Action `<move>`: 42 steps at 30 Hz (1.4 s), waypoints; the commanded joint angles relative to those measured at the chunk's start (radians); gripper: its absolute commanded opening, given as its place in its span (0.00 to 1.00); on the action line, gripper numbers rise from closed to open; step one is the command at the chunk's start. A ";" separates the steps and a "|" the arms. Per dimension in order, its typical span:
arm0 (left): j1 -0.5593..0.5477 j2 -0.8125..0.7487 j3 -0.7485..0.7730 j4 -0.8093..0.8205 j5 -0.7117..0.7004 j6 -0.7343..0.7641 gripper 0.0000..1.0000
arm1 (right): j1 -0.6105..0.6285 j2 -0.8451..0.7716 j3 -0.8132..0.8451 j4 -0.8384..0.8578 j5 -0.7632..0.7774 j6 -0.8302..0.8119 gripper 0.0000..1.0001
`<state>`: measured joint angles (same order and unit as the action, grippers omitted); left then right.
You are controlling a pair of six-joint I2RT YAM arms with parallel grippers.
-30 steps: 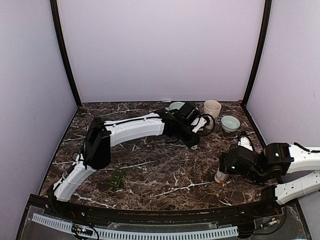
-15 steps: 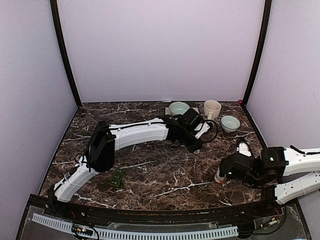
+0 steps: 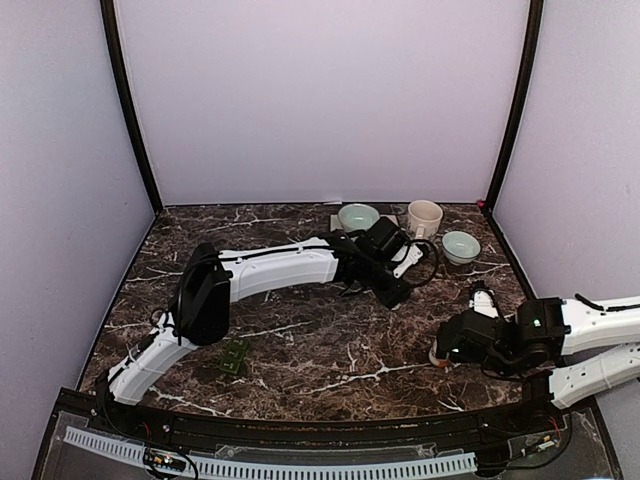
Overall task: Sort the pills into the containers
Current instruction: Place the pill bottle at the center of the board.
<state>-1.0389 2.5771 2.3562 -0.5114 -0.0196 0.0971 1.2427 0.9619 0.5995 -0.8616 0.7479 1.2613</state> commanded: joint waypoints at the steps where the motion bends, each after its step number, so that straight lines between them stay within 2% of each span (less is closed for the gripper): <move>1: -0.009 -0.042 0.029 0.010 -0.015 0.000 0.59 | -0.006 0.014 -0.014 0.046 -0.012 -0.009 0.96; 8: -0.009 -0.124 -0.035 0.039 -0.065 -0.017 0.60 | -0.037 0.038 -0.010 0.068 -0.013 -0.035 0.91; 16: -0.009 -0.239 -0.140 0.078 -0.094 -0.050 0.65 | -0.081 0.031 -0.034 0.117 -0.051 -0.082 0.72; 24: -0.009 -0.349 -0.252 0.101 -0.144 -0.076 0.65 | -0.086 0.047 -0.025 0.151 -0.056 -0.114 0.52; 29: 0.002 -0.462 -0.438 0.159 -0.202 -0.100 0.65 | -0.099 0.066 0.028 0.176 -0.022 -0.186 0.38; 33: 0.048 -0.585 -0.641 0.245 -0.170 -0.176 0.65 | -0.126 0.099 0.067 0.205 -0.010 -0.243 0.19; 42: 0.114 -0.816 -0.965 0.341 -0.199 -0.255 0.65 | -0.217 0.142 0.115 0.308 0.002 -0.389 0.13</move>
<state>-0.9421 1.8786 1.4803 -0.2321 -0.1993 -0.1009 1.0775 1.0943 0.6712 -0.6476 0.7151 0.9737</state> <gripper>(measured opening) 0.647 0.537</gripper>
